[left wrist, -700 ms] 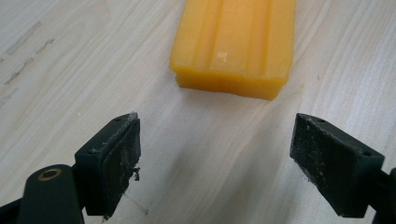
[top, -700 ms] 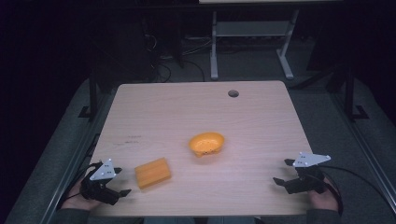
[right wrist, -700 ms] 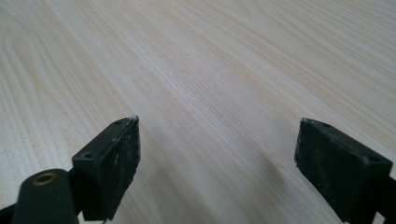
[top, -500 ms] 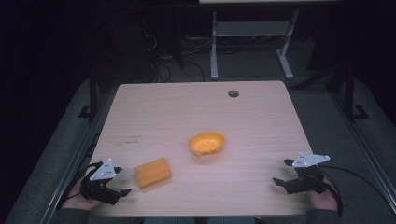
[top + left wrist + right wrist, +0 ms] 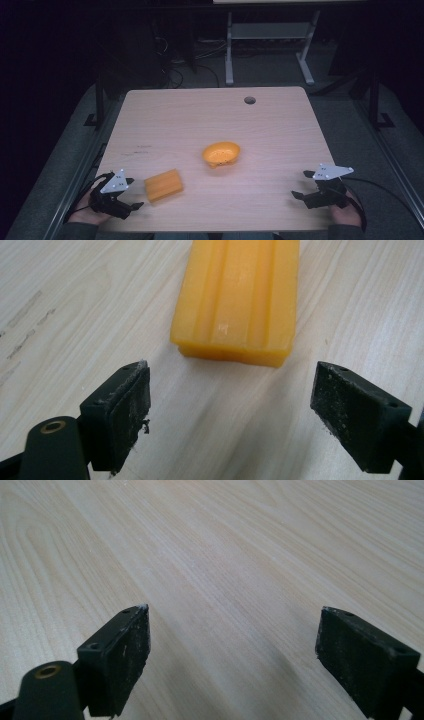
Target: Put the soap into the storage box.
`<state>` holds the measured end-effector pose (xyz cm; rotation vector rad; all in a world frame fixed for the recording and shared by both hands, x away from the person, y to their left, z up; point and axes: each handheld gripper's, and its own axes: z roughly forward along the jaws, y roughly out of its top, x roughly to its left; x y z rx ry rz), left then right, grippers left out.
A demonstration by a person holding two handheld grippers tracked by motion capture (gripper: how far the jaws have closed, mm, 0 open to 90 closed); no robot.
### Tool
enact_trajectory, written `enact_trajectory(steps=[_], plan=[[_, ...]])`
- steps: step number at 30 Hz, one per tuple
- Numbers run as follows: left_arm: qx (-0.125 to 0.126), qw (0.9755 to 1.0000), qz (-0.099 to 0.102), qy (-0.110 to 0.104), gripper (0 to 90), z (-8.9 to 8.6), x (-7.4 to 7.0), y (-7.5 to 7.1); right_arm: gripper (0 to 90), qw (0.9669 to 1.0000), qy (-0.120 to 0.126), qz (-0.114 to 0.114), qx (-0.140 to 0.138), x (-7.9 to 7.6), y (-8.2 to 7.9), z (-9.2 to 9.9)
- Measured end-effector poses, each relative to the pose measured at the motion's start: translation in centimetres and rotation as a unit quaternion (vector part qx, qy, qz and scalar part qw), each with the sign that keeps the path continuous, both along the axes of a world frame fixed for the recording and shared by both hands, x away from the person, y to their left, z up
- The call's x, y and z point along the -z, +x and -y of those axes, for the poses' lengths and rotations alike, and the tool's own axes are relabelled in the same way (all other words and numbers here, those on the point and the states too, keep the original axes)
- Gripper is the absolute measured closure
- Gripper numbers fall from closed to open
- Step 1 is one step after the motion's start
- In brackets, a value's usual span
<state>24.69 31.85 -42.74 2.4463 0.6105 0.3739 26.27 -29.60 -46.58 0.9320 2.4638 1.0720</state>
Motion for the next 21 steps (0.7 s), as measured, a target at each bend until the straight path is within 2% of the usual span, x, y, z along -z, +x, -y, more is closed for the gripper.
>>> enact_trajectory(steps=[21], plan=[[0.018, 0.9997, 0.008, 0.012, 15.7, 1.5, -1.2, 0.5, 13.7, 1.0, 0.0, 0.003, 0.003, -0.2, -0.2, -0.2]])
